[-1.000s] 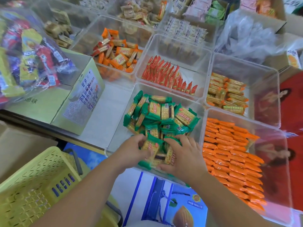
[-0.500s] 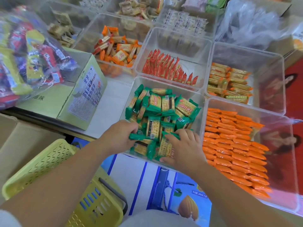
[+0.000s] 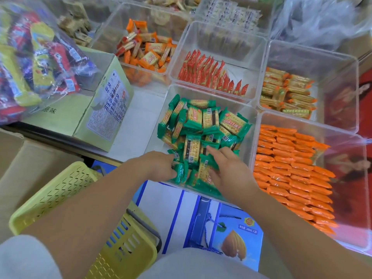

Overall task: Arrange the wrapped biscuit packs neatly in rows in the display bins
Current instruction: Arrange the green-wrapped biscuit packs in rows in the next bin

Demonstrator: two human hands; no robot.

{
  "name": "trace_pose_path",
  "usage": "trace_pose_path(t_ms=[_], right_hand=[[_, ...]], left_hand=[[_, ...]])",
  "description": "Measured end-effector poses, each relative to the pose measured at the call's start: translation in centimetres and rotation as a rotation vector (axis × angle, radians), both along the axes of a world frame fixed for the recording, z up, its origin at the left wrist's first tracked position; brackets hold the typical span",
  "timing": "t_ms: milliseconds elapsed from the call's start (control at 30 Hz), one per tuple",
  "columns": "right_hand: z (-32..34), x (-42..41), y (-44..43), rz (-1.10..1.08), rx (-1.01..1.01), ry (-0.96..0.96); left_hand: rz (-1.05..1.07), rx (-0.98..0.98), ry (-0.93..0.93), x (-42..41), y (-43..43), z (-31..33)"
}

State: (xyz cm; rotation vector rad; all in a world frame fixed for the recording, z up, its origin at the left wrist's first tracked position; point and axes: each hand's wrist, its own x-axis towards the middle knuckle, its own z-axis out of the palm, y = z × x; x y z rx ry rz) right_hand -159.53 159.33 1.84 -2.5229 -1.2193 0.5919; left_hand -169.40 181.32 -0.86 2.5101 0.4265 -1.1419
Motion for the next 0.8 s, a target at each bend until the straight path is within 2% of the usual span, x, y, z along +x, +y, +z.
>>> trace_pose_path(t_ms=[133,433,700,800], right_hand=[[-0.2,0.1,-0.1,-0.161,0.139,0.123],[-0.6,-0.7,-1.5,-0.261,0.24,0.24],[-1.1,-0.7,-2.2,-0.279,0.286,0.283],[-1.3,-0.7,-2.4,-0.29,0.306,0.3]], left_hand=[[0.003,-0.061,0.032,0.9,-0.2,-0.5],[0.054,-0.121,-0.034,0.1,0.1,-1.5],[-0.078,0.049,-0.061,2.0,-1.4,-1.8],[-0.045,0.017,-0.103,2.3,-1.3,-2.0]])
